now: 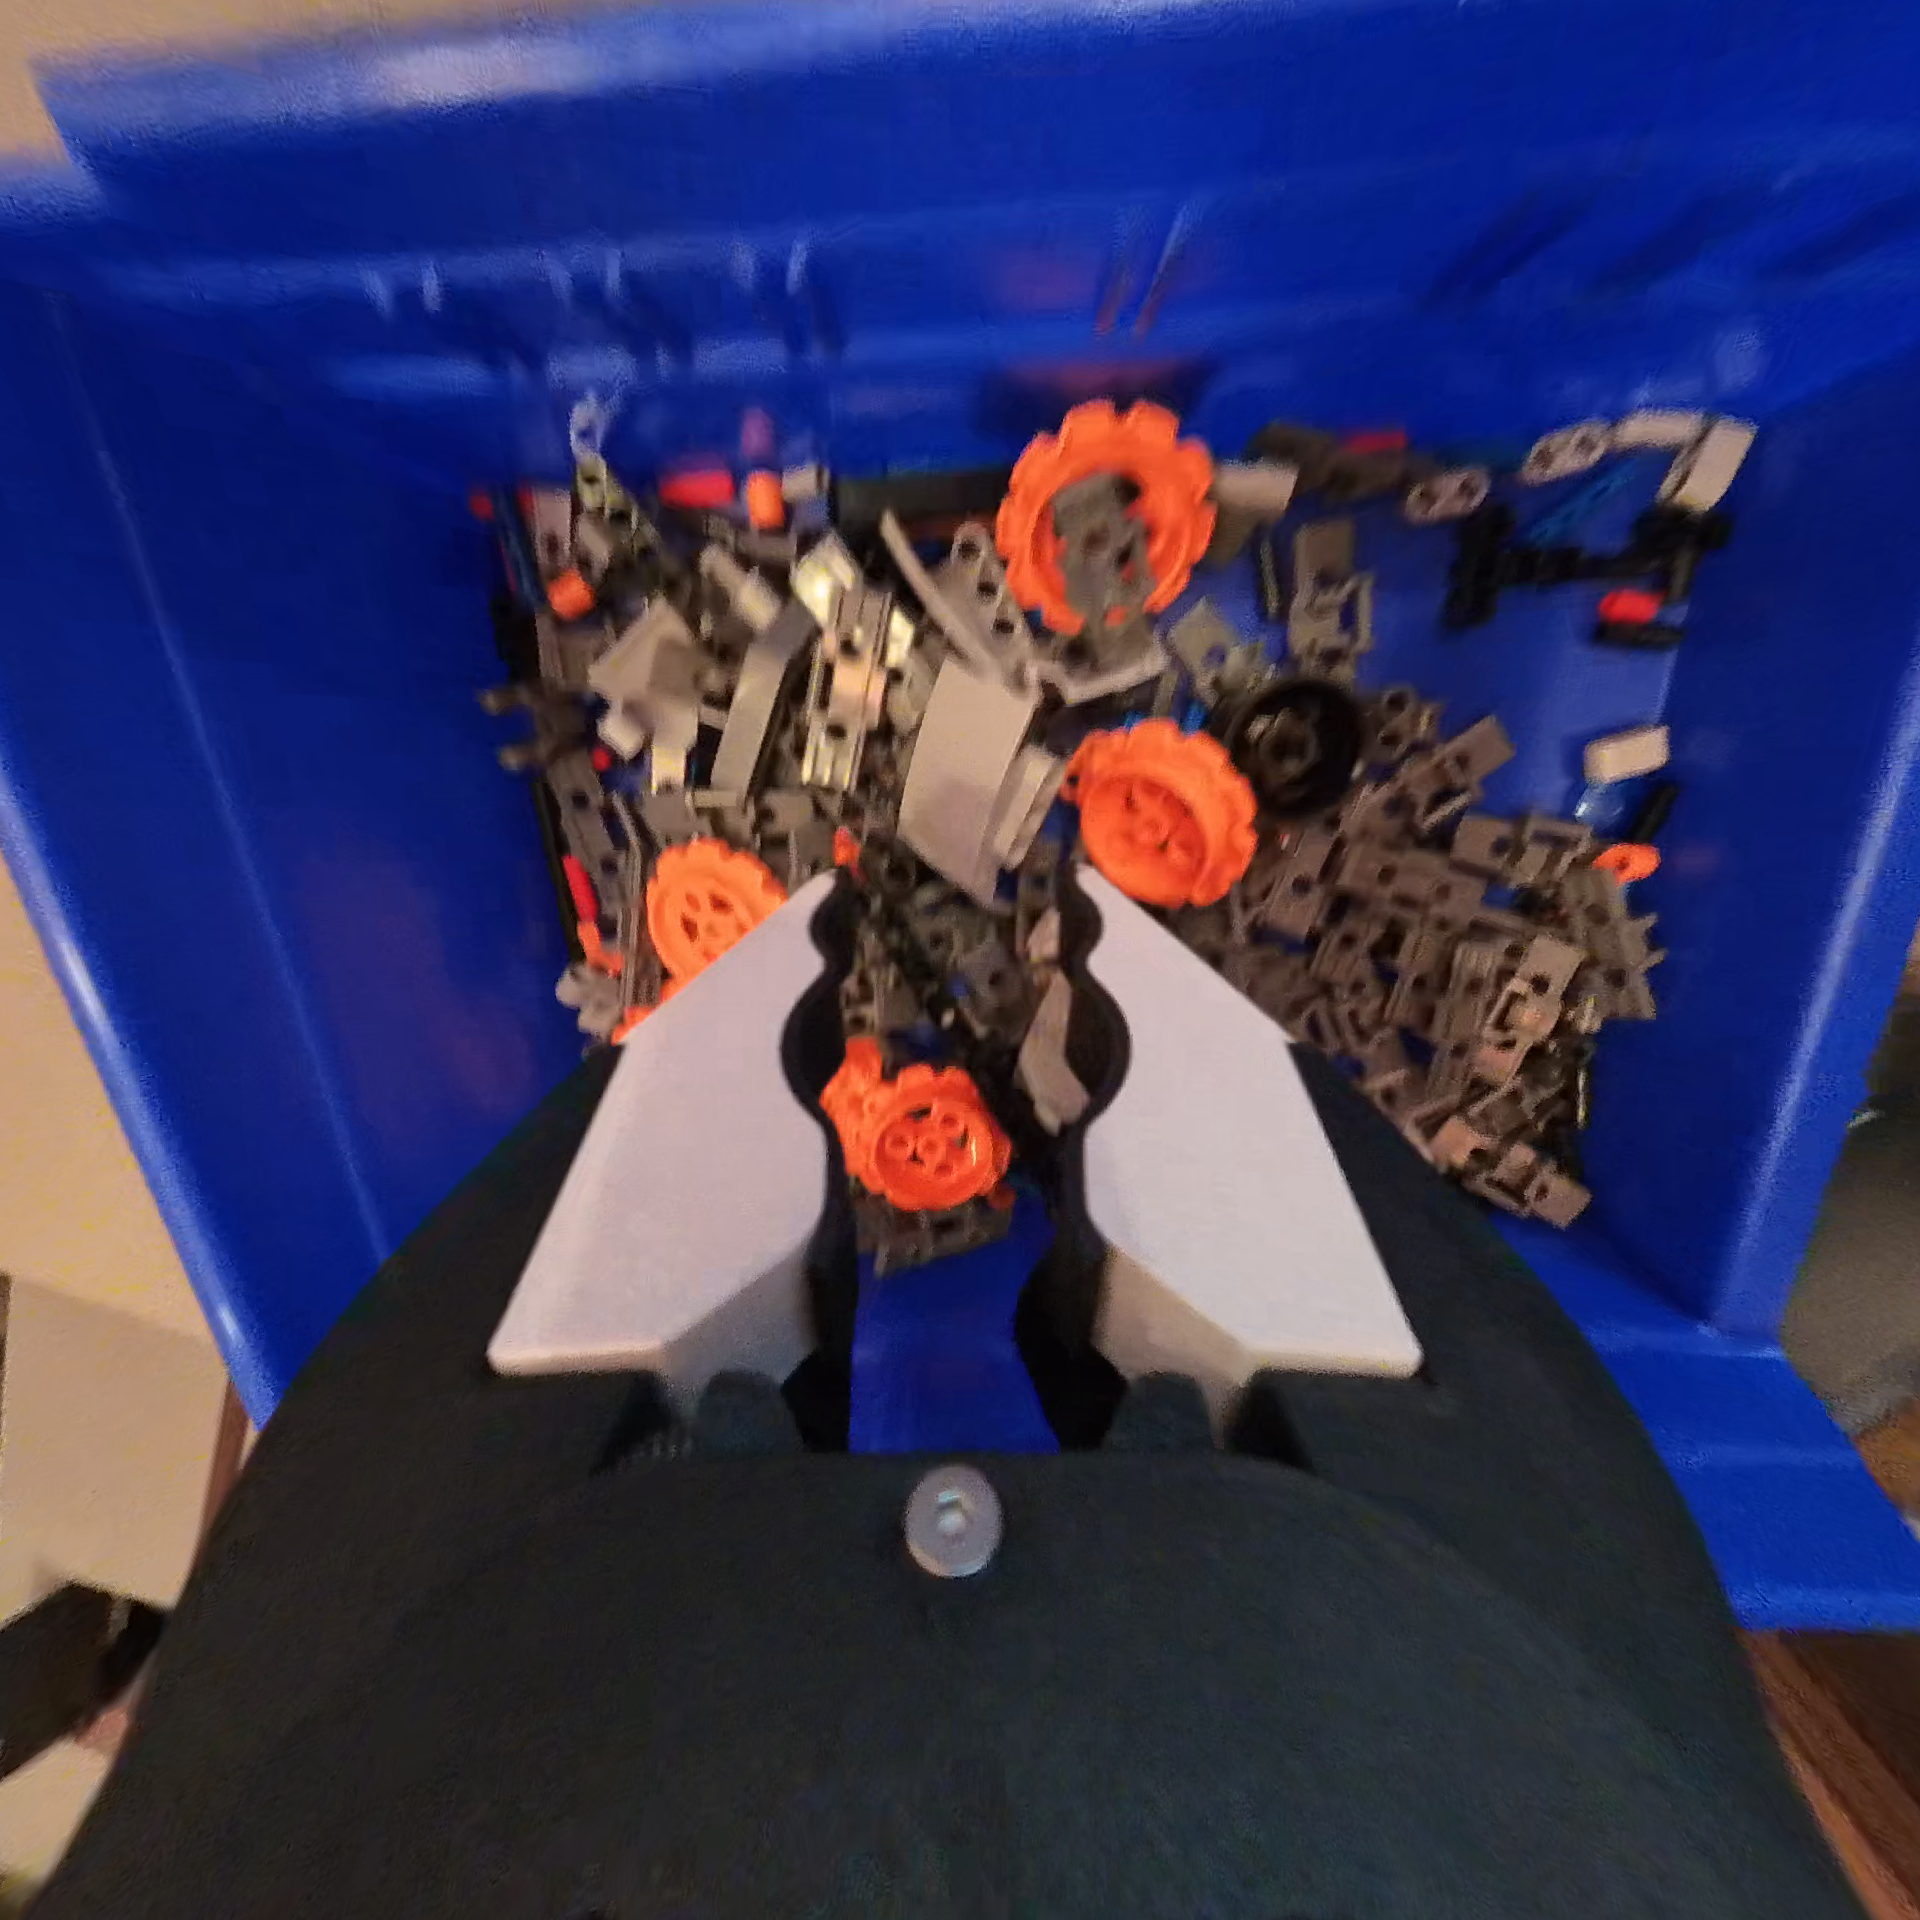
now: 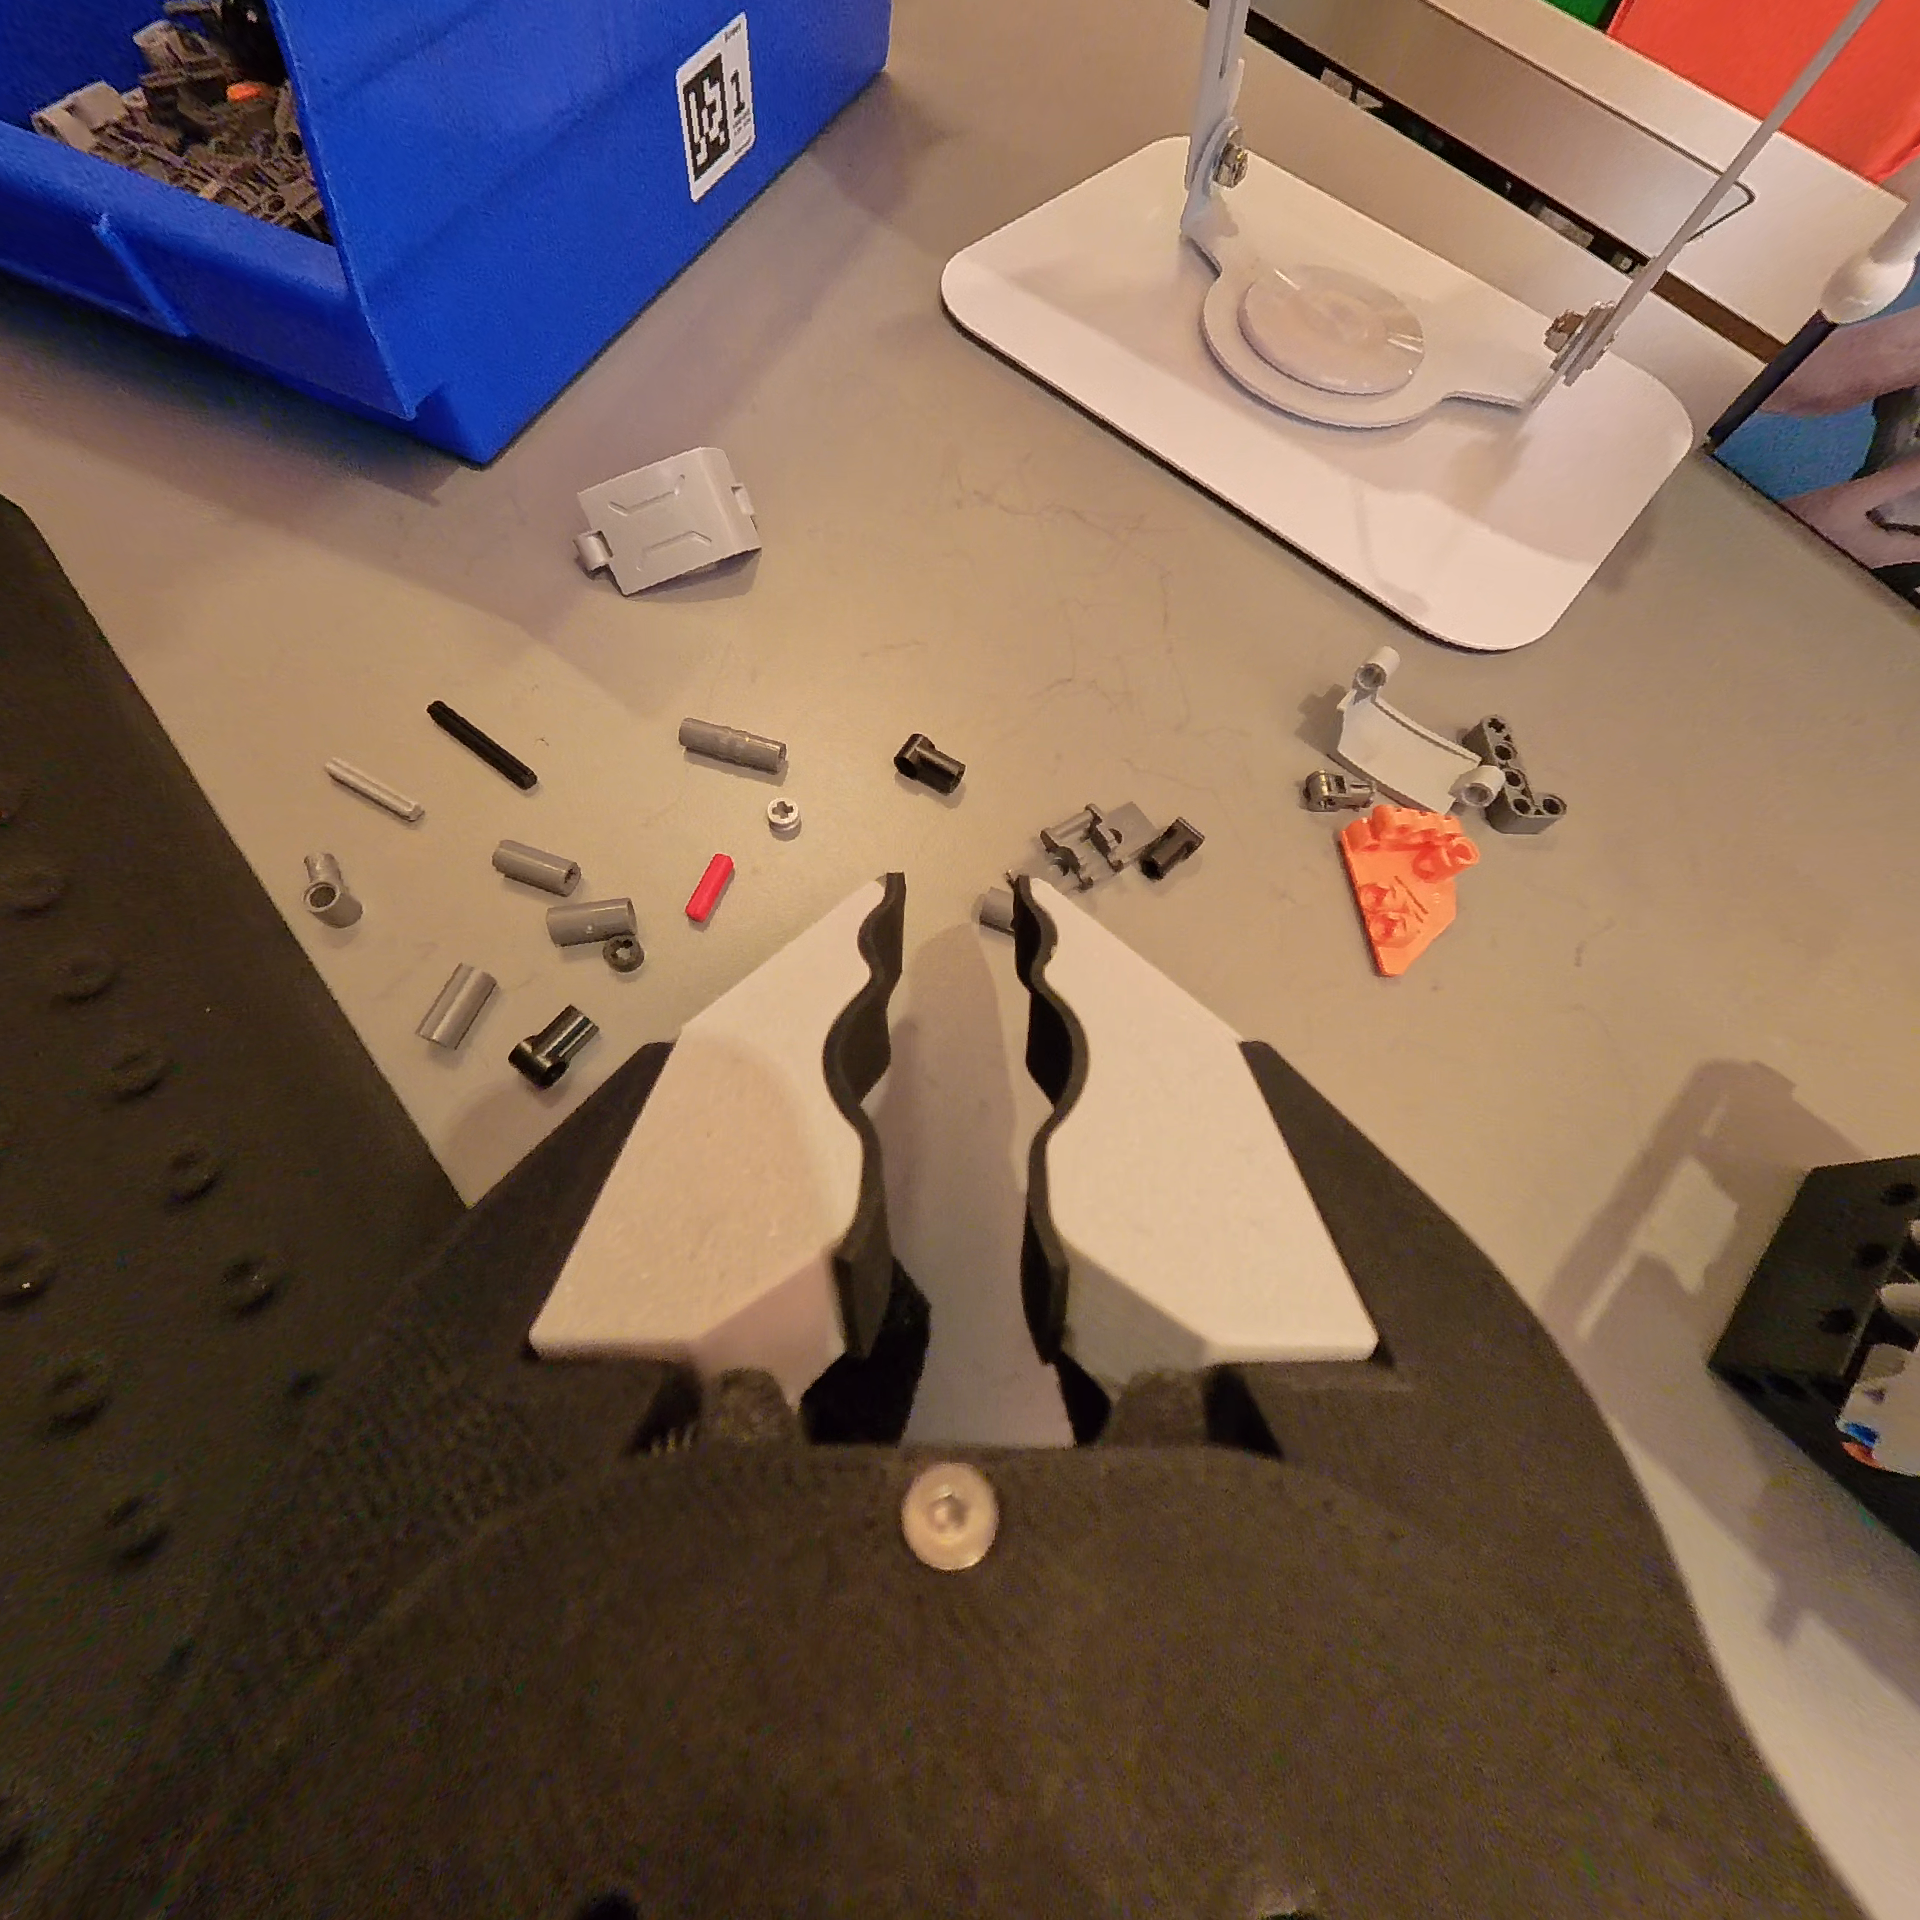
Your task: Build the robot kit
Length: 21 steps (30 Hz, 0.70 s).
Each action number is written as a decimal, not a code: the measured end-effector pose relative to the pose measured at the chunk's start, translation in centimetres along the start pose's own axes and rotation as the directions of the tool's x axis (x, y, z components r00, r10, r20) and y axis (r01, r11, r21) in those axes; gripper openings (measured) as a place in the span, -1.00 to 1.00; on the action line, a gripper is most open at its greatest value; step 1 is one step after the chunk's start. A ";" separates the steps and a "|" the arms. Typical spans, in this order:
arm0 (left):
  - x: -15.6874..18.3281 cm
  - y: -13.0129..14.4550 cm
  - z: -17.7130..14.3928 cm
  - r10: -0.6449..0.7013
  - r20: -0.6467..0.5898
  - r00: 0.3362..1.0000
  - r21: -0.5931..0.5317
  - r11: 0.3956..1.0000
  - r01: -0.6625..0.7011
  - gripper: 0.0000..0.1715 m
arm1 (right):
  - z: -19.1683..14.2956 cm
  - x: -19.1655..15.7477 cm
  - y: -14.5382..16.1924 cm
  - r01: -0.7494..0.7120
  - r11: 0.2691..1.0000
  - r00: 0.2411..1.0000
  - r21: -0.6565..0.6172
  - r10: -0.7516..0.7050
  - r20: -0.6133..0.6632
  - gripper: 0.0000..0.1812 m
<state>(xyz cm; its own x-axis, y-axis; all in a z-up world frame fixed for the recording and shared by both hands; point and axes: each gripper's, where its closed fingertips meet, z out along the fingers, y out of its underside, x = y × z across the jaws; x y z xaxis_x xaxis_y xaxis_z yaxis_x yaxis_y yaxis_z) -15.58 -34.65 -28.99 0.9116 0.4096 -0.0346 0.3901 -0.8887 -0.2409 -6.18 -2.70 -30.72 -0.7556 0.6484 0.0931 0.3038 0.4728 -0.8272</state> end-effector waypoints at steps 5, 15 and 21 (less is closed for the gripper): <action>2.5 -4.0 1.9 0.108 -0.029 0.994 0.053 0.993 -0.107 -0.34 | 0.1 0.0 0.1 0.003 1.000 1.000 -0.006 -0.003 0.000 -0.80; 3.3 -4.5 4.8 0.136 -0.024 0.990 -0.004 0.991 -0.136 -0.25 | 0.0 0.1 0.0 -0.003 1.000 1.000 -0.001 0.003 -0.004 -0.80; 4.5 -4.1 5.1 0.126 -0.072 0.989 0.019 0.992 -0.125 -0.63 | 0.1 0.1 0.1 -0.003 1.000 1.000 -0.004 0.003 -0.001 -0.80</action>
<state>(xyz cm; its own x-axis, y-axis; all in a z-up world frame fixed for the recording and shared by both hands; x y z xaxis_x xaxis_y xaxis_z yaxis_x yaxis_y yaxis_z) -13.78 -28.08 -33.12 0.9605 0.2783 0.0057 0.2706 -0.9289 -0.2529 -6.25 -2.66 -30.82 -0.7540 0.6504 0.0917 0.3083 0.4738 -0.8249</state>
